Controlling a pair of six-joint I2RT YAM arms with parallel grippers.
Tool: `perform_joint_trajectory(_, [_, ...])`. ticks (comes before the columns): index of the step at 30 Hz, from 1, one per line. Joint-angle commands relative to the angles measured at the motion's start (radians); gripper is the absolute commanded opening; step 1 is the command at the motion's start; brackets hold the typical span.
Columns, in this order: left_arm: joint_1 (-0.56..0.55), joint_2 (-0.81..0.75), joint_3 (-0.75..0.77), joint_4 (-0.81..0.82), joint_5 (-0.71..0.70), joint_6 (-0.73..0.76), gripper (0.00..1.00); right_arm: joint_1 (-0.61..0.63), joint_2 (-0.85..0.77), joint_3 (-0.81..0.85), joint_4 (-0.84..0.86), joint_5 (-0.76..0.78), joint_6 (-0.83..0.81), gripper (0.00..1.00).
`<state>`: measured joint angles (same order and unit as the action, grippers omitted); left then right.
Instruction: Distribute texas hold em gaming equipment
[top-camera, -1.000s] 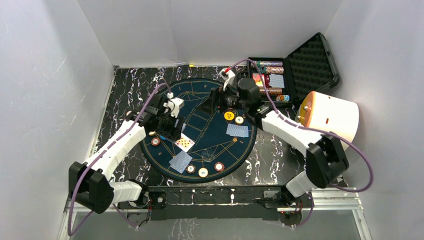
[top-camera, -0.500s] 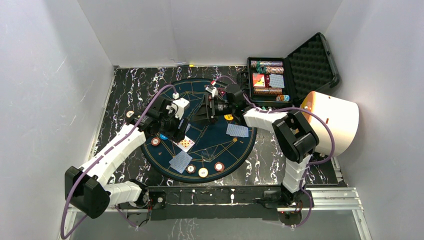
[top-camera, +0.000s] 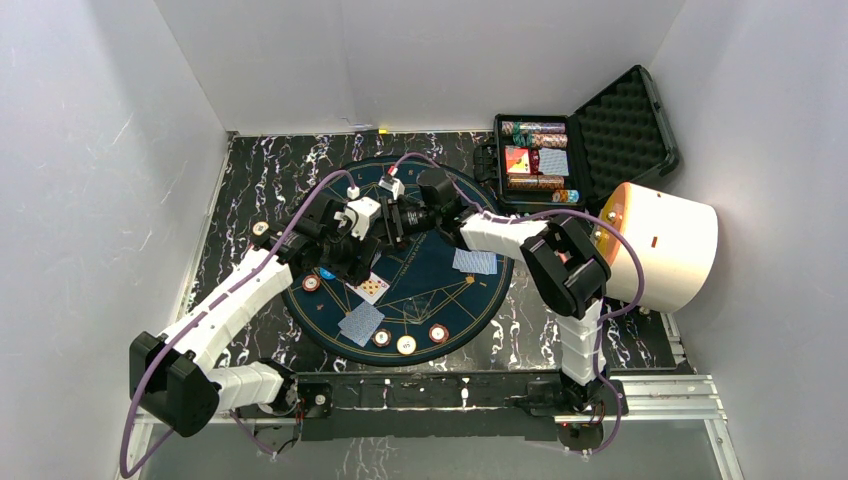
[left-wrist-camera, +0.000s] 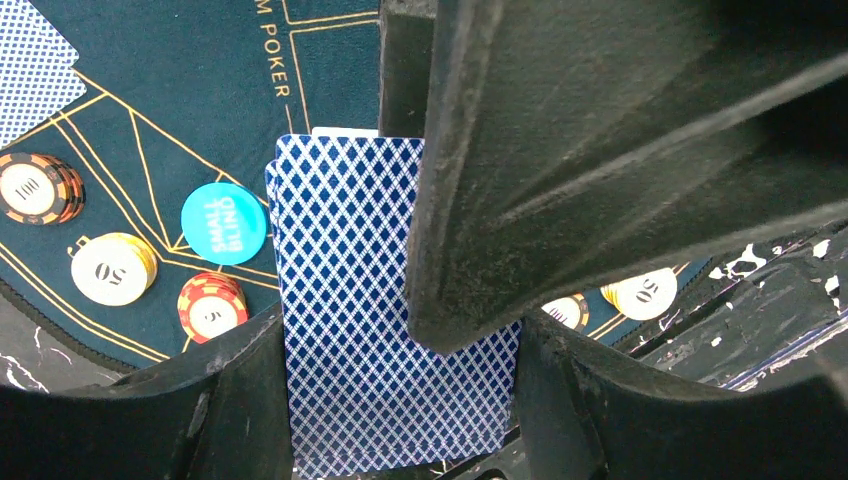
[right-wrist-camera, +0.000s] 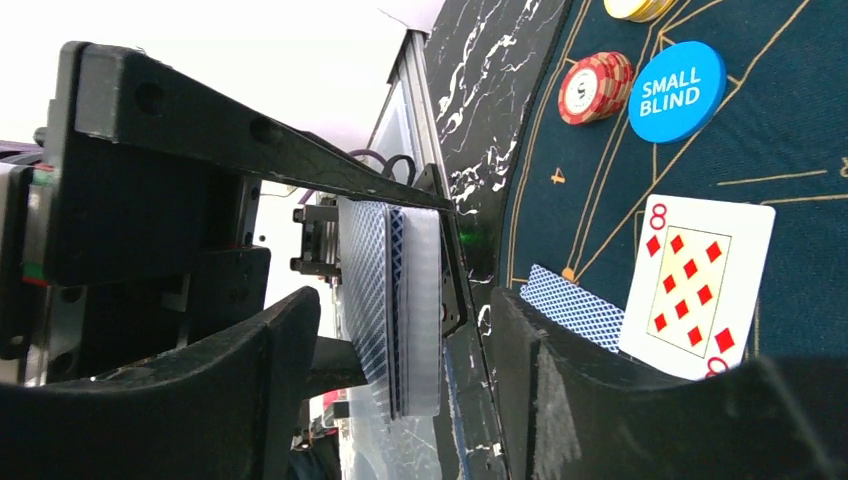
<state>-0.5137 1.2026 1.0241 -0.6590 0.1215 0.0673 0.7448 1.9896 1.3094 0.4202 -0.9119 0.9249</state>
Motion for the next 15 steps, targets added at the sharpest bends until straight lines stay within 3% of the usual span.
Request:
perform_joint_trajectory(1, [-0.006,-0.024,0.020,0.001,0.004,0.001,0.00,-0.011,-0.024,0.046,-0.072,0.020,-0.084,0.70])
perform_joint_trajectory(6, [-0.008,-0.027,0.017,-0.001,0.007,-0.007,0.00,-0.027,-0.043,0.076,-0.199,0.049,-0.184,0.67])
perform_joint_trajectory(15, [-0.008,-0.020,0.016,-0.004,0.010,-0.013,0.00,-0.057,-0.080,0.078,-0.213,0.047,-0.215,0.64])
